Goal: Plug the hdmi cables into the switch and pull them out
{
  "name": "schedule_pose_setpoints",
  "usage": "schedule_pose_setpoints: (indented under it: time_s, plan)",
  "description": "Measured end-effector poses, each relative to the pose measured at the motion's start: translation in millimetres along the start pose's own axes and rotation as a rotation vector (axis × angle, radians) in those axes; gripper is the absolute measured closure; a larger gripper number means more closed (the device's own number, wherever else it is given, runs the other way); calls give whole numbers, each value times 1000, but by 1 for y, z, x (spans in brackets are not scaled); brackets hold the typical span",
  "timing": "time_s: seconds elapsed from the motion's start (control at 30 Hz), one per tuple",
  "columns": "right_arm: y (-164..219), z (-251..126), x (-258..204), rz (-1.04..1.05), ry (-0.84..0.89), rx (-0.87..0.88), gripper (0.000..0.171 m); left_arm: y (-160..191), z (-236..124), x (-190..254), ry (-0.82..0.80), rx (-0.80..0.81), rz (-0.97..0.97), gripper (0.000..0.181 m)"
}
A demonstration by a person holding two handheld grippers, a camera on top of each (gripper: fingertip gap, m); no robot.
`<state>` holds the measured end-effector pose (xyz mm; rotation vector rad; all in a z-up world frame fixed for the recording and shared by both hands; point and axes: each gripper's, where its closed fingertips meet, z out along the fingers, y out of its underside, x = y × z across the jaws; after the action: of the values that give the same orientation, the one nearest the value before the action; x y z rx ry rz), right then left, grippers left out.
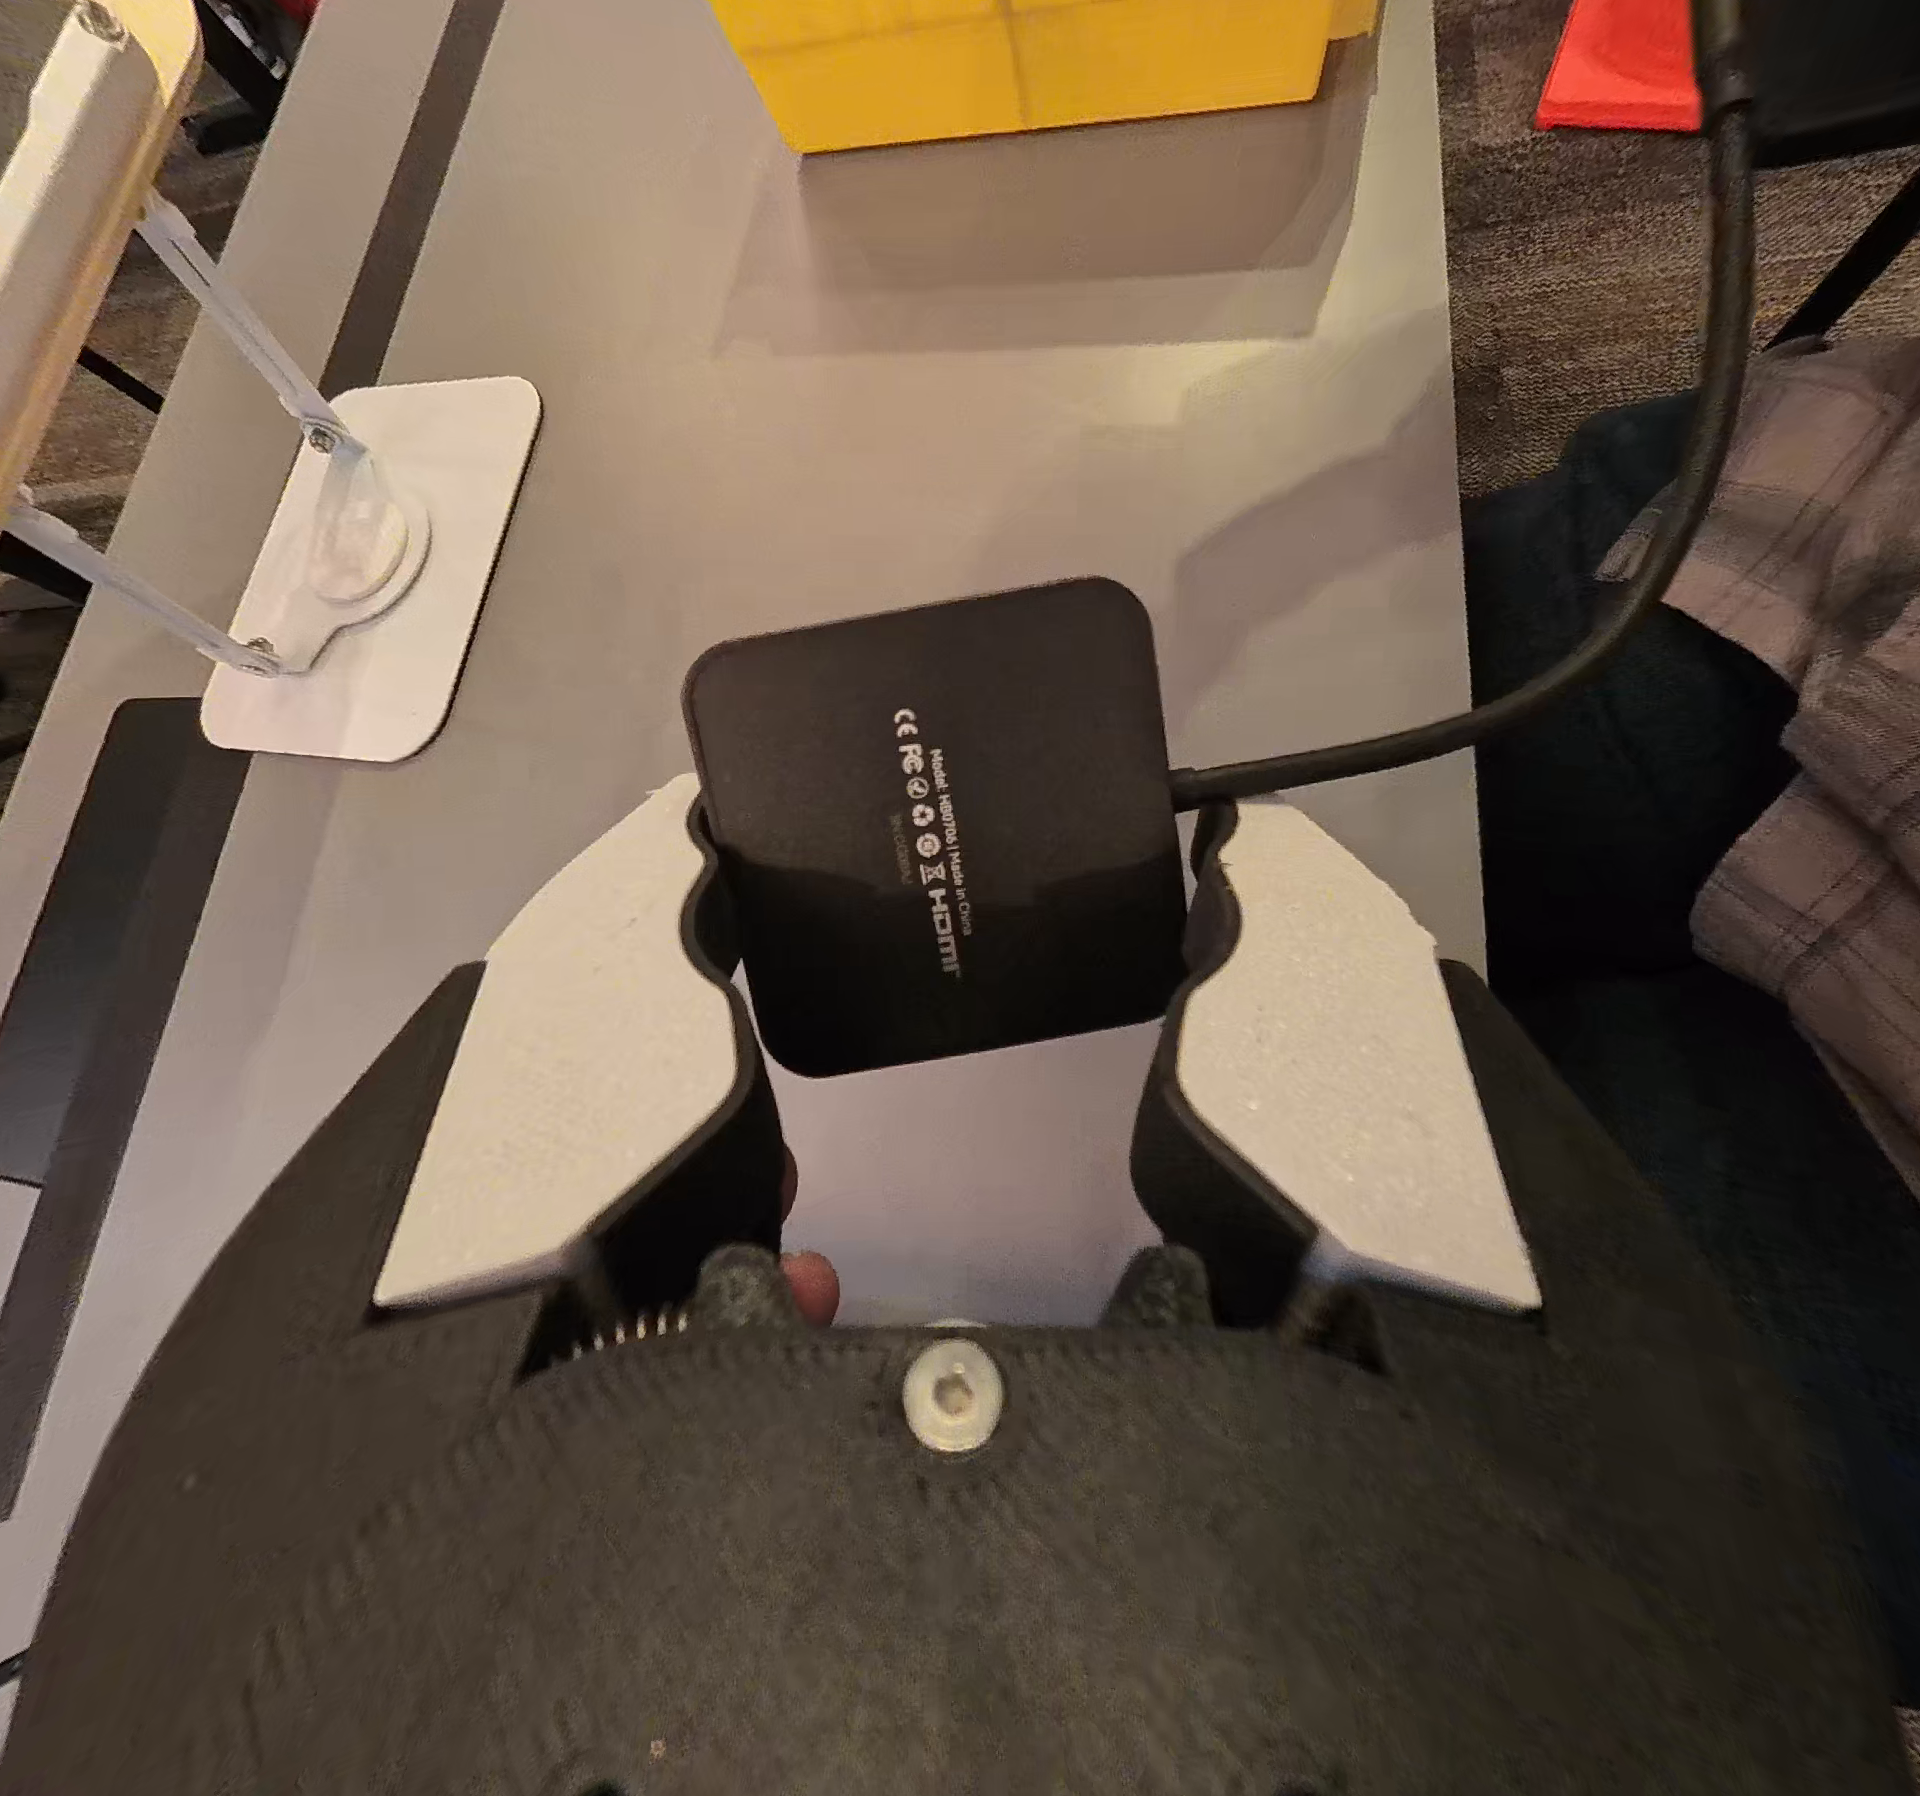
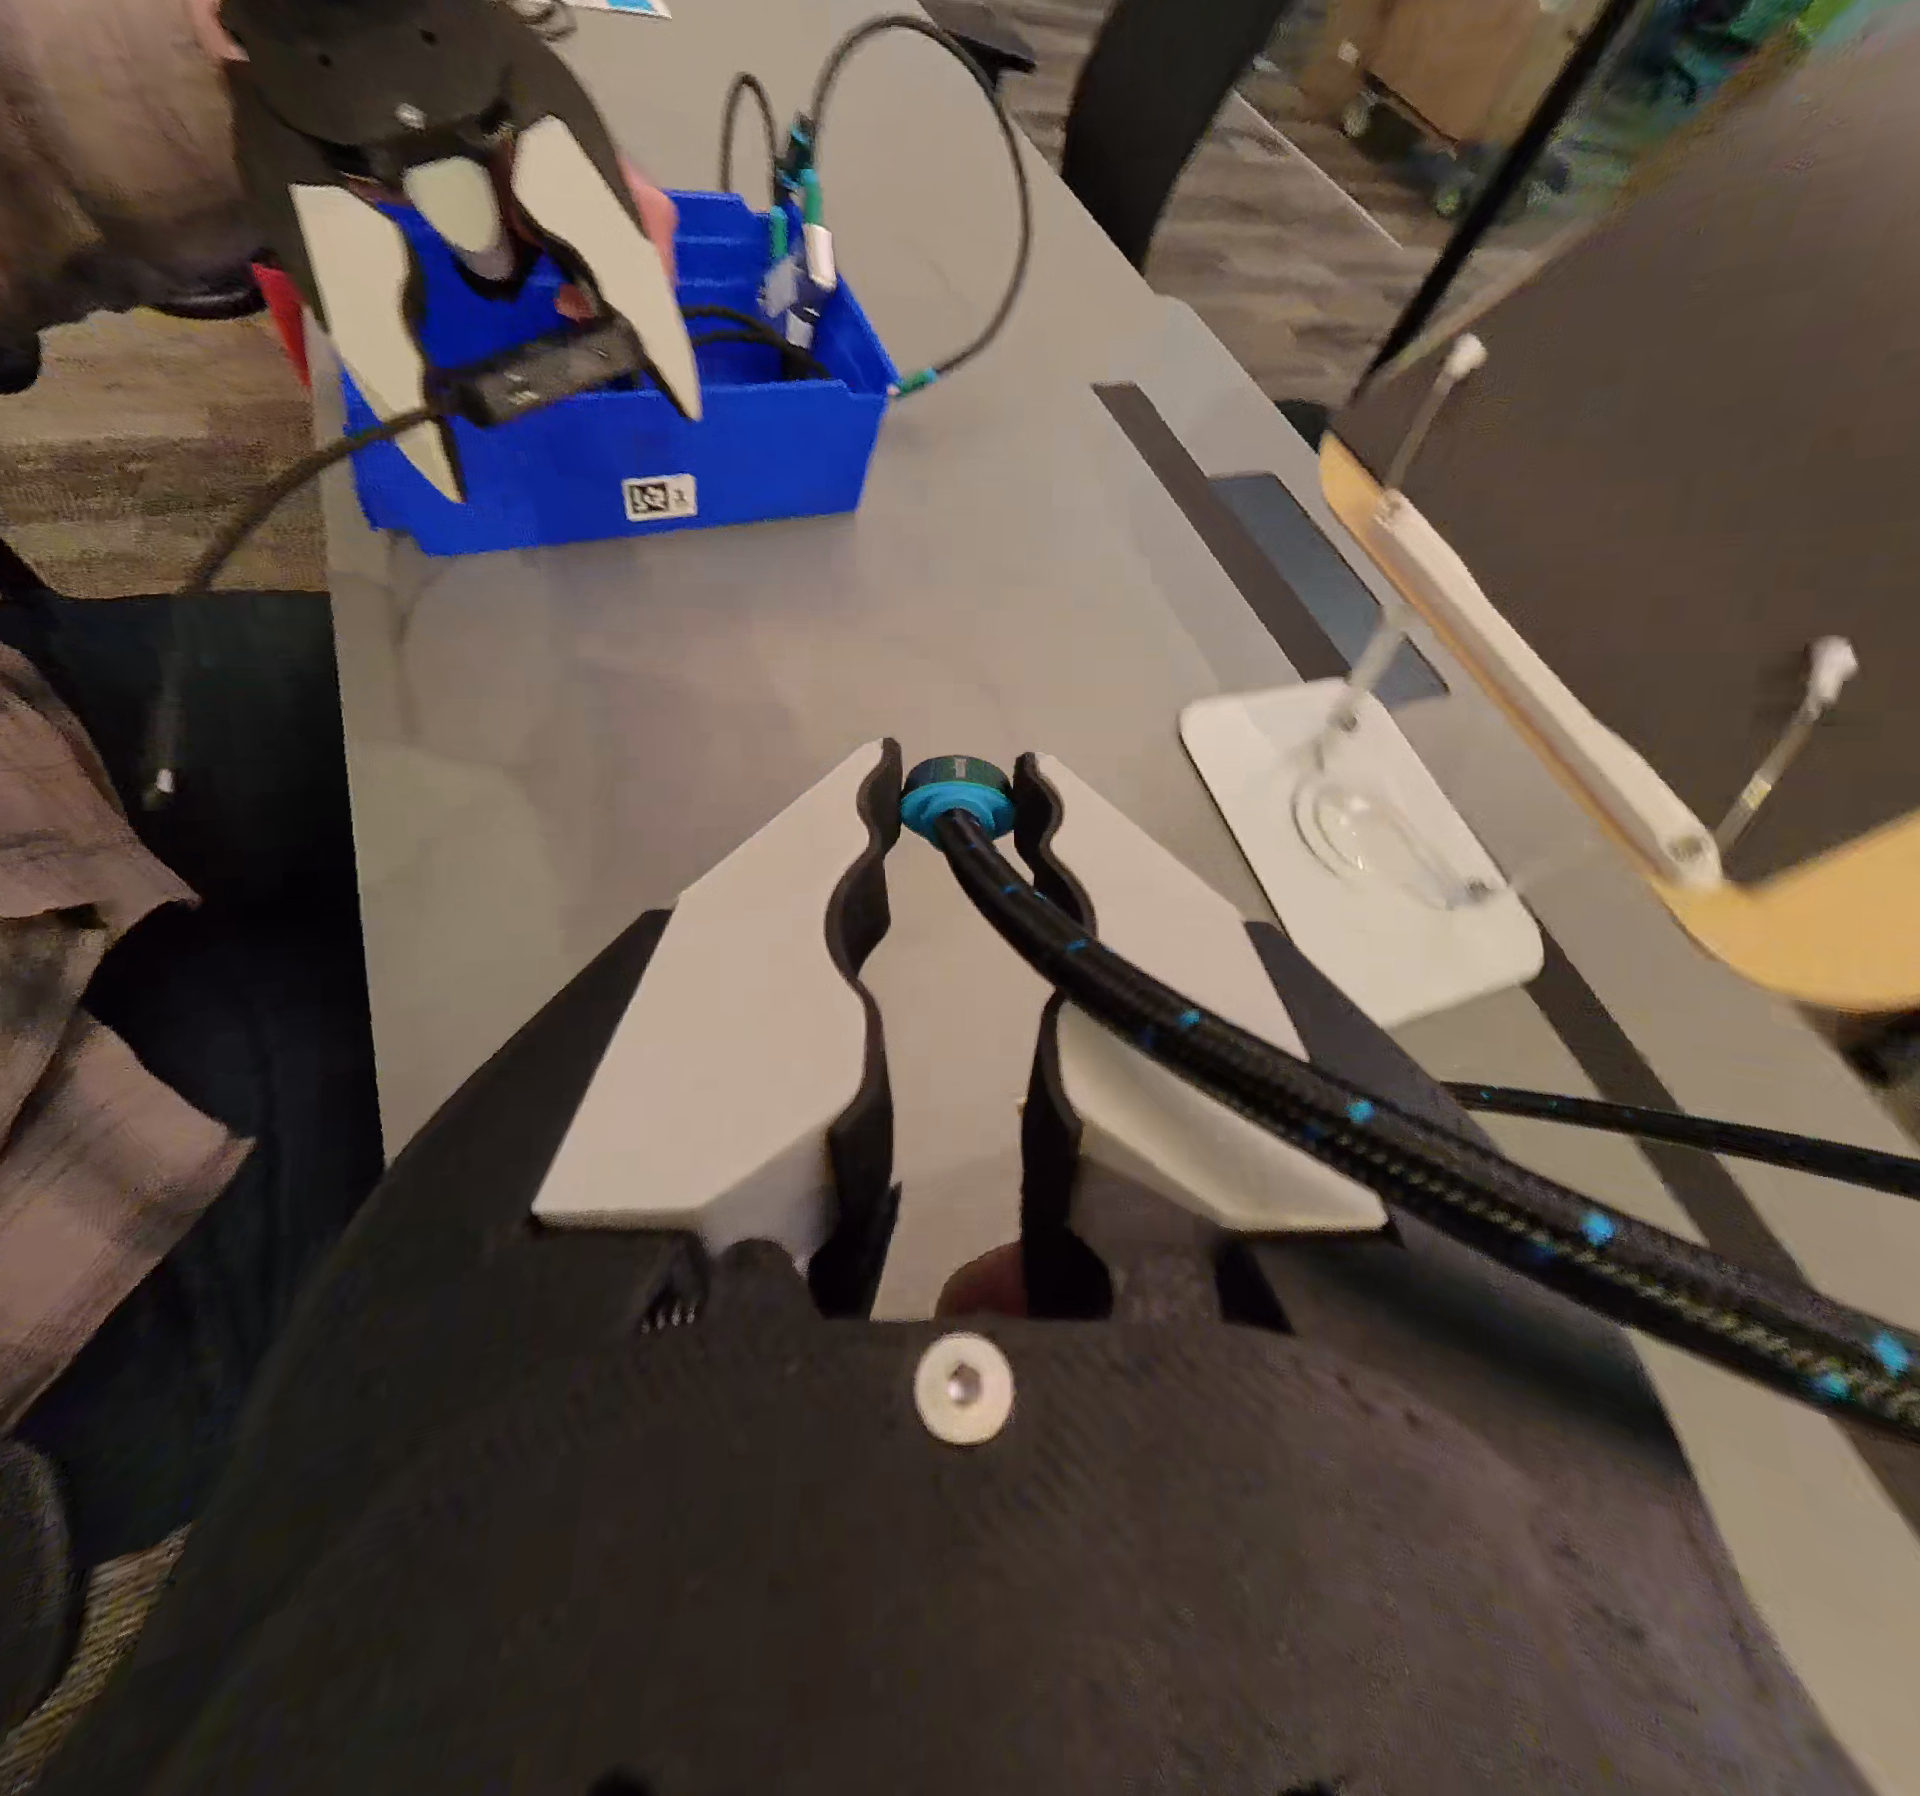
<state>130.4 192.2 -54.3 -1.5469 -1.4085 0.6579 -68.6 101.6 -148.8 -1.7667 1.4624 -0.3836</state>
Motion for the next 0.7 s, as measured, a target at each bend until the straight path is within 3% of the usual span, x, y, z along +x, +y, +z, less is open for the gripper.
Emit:
schedule_pose_setpoints:
  time_s: [0.23, 0.47, 0.7]
  plan:
    - [68, -54, 67, 308, 135, -86, 153, -3, 0, 1, -5, -9, 15, 97]
    - [143, -65, 91, 537, 191, -206, 153, -2, 2, 3, 2, -16, 15, 97]
    - [229, -54, 90, 611, 174, -592, 145, -1, 7, 7, 22, -30, 17, 97]
